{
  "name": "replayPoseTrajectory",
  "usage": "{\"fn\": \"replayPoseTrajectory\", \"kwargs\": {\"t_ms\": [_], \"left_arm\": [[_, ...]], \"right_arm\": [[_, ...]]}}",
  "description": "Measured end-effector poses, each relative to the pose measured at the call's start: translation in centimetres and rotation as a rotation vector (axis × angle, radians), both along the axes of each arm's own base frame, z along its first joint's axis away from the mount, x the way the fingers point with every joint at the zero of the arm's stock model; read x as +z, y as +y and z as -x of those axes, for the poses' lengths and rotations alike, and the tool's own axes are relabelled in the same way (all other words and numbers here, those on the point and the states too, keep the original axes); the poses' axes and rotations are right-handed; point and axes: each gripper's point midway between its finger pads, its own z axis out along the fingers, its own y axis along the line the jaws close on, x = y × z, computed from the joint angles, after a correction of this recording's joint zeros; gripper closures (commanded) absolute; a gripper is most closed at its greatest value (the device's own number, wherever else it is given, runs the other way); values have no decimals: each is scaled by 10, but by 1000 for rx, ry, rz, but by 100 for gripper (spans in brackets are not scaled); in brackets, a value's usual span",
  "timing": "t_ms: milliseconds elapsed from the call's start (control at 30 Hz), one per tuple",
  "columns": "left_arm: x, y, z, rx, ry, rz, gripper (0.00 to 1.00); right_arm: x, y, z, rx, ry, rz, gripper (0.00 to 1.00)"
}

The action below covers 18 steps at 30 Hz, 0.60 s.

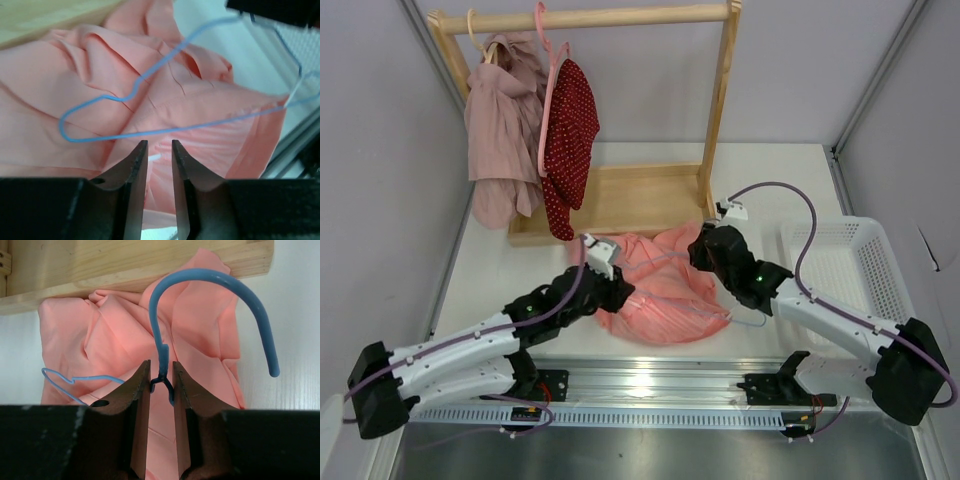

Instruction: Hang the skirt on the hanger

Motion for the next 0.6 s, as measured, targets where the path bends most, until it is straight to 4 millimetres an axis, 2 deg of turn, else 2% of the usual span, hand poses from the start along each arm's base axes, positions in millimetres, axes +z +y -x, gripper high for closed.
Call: {"fn": "replayPoseTrajectory", "kwargs": {"t_ms": [133, 267, 433, 600], "left_arm": [[-24, -22, 19, -113, 36, -116, 65], [-49, -30, 27, -162, 64, -213, 63], [-73, -35, 29, -191, 90, -315, 62], [-84, -40, 26, -191, 89, -379, 57]], "right_arm": [[1, 2, -4, -4, 0, 0, 100], [2, 3, -5, -5, 0, -1, 100], [3, 3, -6, -7, -2, -4, 100], [3, 2, -7, -11, -2, -4, 100]]}}
